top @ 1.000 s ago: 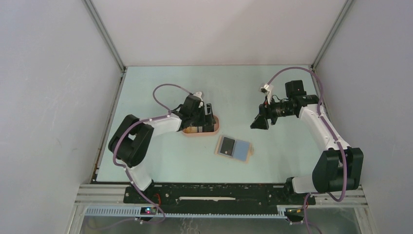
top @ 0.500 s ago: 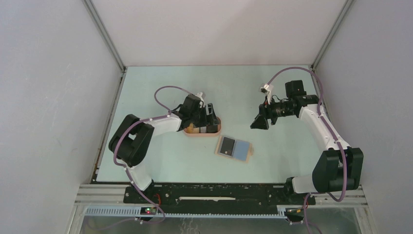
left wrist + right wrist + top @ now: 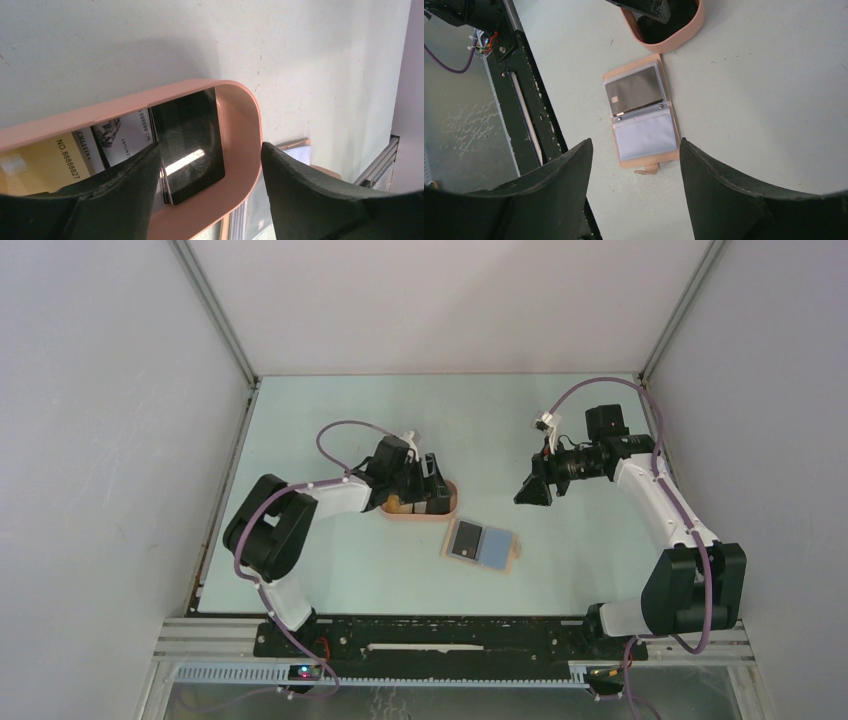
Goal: Put the credit cards into the card holder
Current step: Pick up the credit card from the storage box.
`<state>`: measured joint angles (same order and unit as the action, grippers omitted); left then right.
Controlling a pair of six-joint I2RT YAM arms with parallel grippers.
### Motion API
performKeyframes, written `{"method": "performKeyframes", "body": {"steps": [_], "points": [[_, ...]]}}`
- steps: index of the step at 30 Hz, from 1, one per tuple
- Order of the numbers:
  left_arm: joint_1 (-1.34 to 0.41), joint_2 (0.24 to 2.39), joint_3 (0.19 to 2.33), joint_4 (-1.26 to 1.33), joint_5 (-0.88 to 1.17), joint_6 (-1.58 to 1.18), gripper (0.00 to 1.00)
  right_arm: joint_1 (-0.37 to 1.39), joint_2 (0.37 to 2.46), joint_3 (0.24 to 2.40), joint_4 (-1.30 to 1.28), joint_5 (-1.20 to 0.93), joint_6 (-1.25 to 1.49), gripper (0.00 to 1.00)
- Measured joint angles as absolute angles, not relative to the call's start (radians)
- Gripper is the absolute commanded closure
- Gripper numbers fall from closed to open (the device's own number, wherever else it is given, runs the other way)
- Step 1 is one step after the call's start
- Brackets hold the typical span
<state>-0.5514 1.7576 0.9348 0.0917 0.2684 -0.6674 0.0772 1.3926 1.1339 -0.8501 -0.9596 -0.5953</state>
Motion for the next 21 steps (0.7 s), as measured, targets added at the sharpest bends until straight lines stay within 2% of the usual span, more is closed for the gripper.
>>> {"method": "performKeyframes", "body": {"steps": [4,21], "points": [[-0.551,1.758,0.927,0.104,0.284,-0.679,0.26,0.077,1.393,1.134,-0.852,-0.960,-0.596,0.27],[-0.549,1.756,0.919,0.089,0.254,-0.646,0.26,0.077,1.392,1.134,-0.854,-0.960,-0.596,0.27]]}}
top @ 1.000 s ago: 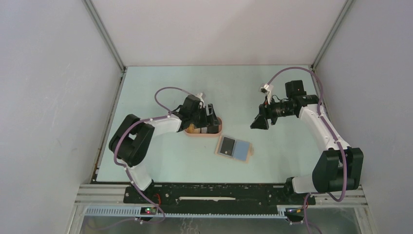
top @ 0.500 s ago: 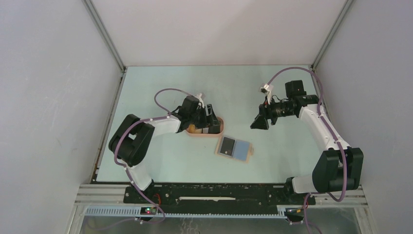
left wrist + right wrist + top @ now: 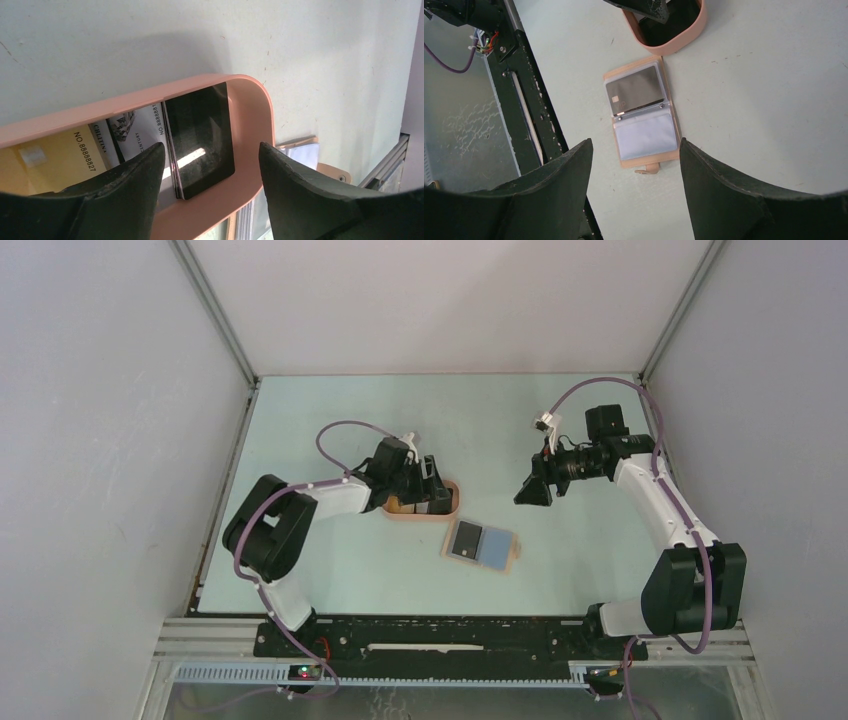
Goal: Put the credit cards into the card holder
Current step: Pick up the credit card from the storage box.
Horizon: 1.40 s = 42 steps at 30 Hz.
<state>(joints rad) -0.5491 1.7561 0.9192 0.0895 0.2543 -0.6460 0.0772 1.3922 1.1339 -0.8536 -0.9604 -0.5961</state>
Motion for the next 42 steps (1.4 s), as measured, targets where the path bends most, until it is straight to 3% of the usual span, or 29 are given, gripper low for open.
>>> {"method": "performKeyframes", "body": {"steps": [22,42], "points": [[-0.540,1.798,0.925,0.159,0.398,-0.710,0.36,0.072,1.382,1.134,-0.855,-0.970,-0.596,0.27],[-0.537,1.802,0.903,0.259,0.471,-0.779,0.38,0.067,1.382,1.134,-0.856,-0.972,-0.597,0.27]]}}
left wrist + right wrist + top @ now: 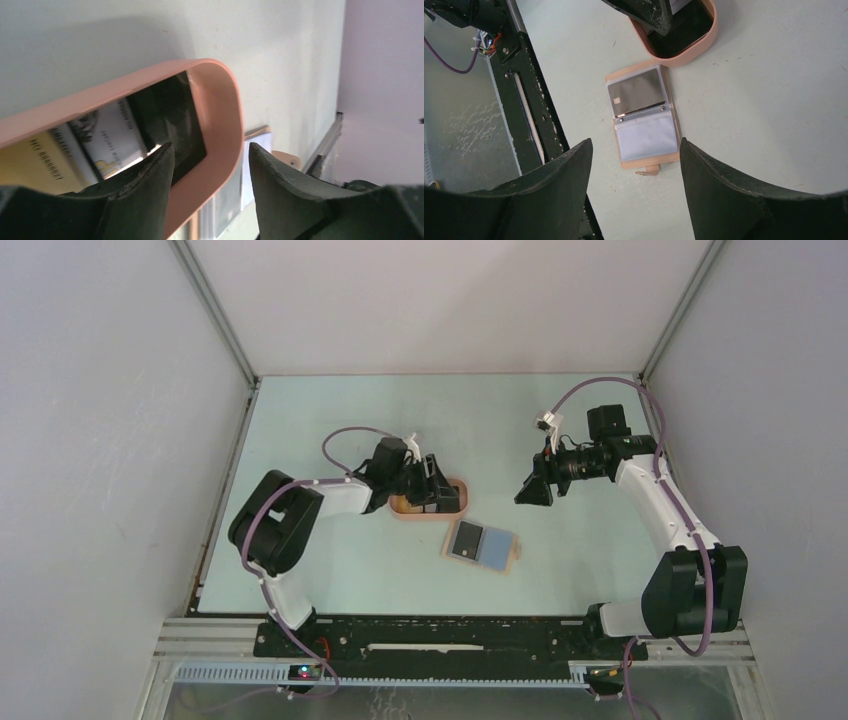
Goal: Put the credit cards into the card holder
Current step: Pick up the credit card from the storage box.
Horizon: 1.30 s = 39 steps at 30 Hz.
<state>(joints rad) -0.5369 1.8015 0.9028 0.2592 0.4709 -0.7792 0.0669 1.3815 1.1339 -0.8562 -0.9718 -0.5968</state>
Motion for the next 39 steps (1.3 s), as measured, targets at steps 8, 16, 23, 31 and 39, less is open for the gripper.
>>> {"method": "performKeyframes", "body": {"steps": [8,16,23,31,39], "points": [[-0.522,1.704,0.899,0.130,0.321,-0.648,0.38,0.067,1.382,1.134,-0.857,-0.985,-0.597,0.28],[-0.521,1.421,0.799,0.094,0.150,-0.485,0.35,0.142,1.422,1.134,-0.815,-1.030,-0.525,0.33],[-0.516,1.171,0.656,0.093,-0.025,-0.400,0.22,0.375,1.483,1.132,-0.550,-0.953,-0.211,0.32],[-0.456,1.111,0.471,0.157,-0.068,-0.458,0.32,0.529,1.749,1.247,-0.316,-0.748,0.189,0.32],[-0.430,1.147,0.415,0.263,-0.041,-0.520,0.43,0.597,1.886,1.303,-0.179,-0.503,0.459,0.34]]}}
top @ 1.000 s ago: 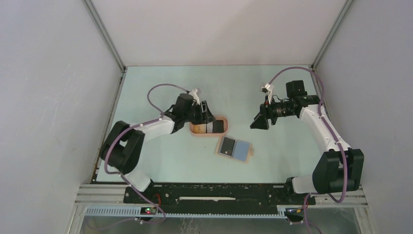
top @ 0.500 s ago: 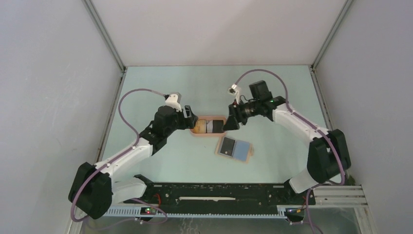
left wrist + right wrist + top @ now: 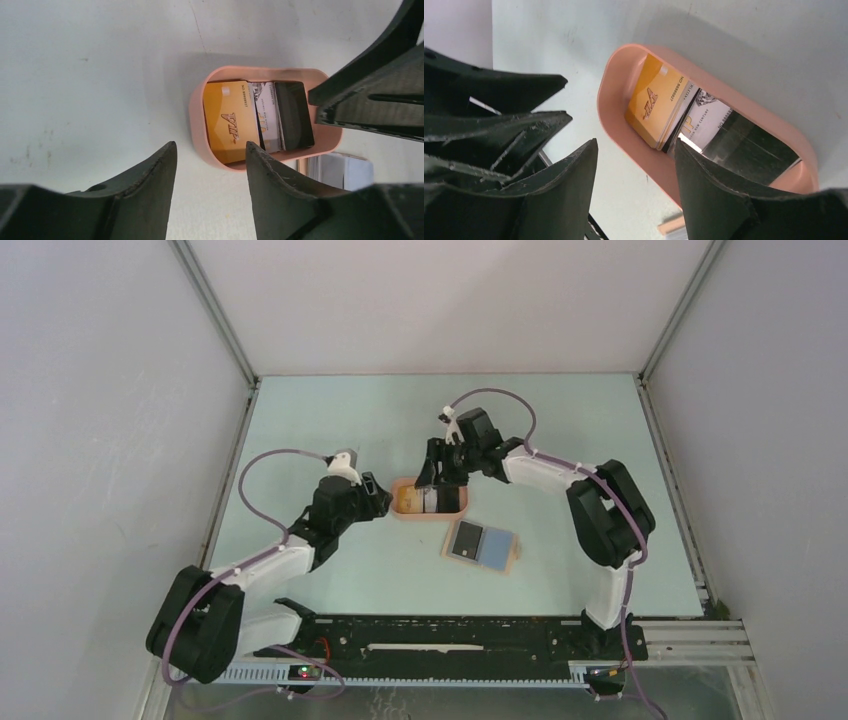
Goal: Put the credit cards into the card holder
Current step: Pick up the credit card from the storage box.
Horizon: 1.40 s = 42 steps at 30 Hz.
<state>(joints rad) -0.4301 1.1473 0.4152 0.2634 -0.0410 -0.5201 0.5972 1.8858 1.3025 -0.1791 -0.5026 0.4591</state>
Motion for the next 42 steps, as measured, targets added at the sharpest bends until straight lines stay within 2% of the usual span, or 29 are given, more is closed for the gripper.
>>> {"method": "performKeyframes", "body": {"steps": [6,13,27,42], "points": [[-0.429,1.228,0.416,0.310,-0.001,-0.534,0.48,0.627,1.944,1.310,-0.149,-0.438,0.580,0.35],[-0.429,1.283,0.416,0.334,0.039,-0.551,0.58,0.634,1.997,1.311,-0.134,-0.400,0.686,0.36],[-0.424,1.341,0.417,0.361,0.102,-0.580,0.74,0.640,2.069,1.346,-0.097,-0.394,0.749,0.36],[-0.416,1.355,0.417,0.385,0.112,-0.604,0.78,0.619,2.111,1.351,0.002,-0.493,0.823,0.43]]}}
